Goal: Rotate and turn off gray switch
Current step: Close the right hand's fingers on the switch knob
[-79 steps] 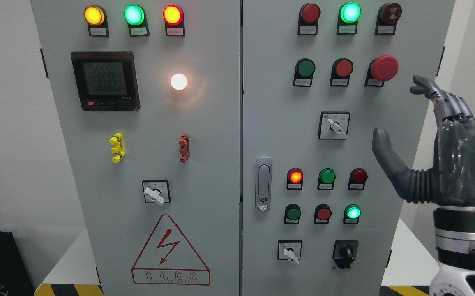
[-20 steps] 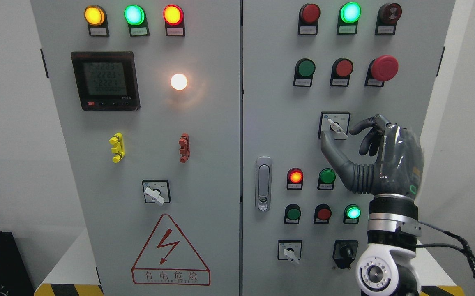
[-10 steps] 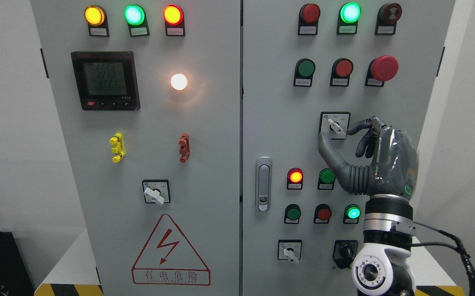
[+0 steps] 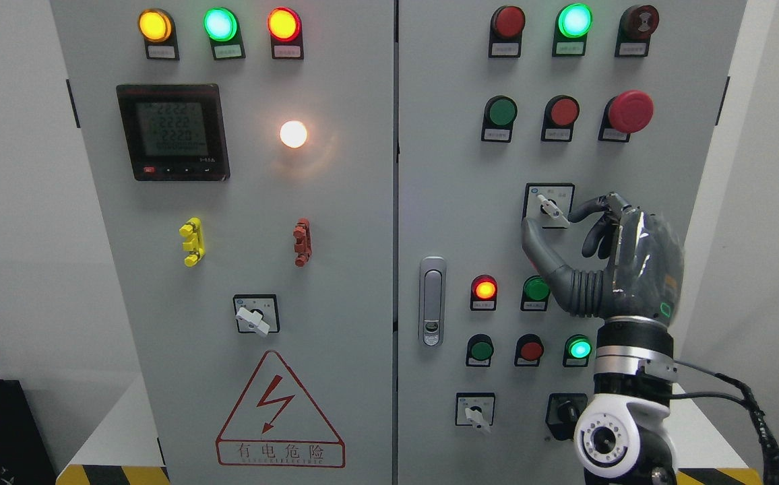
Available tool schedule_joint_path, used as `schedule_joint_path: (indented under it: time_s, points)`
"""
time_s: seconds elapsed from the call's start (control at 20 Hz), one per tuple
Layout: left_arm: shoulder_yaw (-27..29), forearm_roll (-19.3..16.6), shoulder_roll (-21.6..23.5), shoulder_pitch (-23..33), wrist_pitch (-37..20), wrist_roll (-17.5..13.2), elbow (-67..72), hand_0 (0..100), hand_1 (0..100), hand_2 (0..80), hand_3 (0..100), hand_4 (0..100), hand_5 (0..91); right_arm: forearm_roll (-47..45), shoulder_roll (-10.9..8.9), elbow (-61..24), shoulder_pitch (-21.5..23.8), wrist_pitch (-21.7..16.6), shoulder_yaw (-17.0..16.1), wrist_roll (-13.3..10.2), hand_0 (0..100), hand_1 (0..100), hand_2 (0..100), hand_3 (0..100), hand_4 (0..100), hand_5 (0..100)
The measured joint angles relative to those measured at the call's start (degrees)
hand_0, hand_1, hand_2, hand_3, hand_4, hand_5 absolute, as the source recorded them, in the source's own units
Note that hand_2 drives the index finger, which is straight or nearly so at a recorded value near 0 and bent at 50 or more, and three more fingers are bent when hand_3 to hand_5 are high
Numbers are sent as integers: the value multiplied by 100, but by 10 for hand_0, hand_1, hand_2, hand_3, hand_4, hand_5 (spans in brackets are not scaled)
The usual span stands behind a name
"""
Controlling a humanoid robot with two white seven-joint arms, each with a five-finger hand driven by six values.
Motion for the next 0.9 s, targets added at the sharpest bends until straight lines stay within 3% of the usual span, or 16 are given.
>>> schedule_joint_path:
  time_s: [0.9]
  points:
    - [0, 0, 0, 0, 0, 0, 0, 120, 389, 0, 0, 0, 0, -6, -25, 173, -149, 10, -10, -1, 114, 426, 567, 911, 949, 1000]
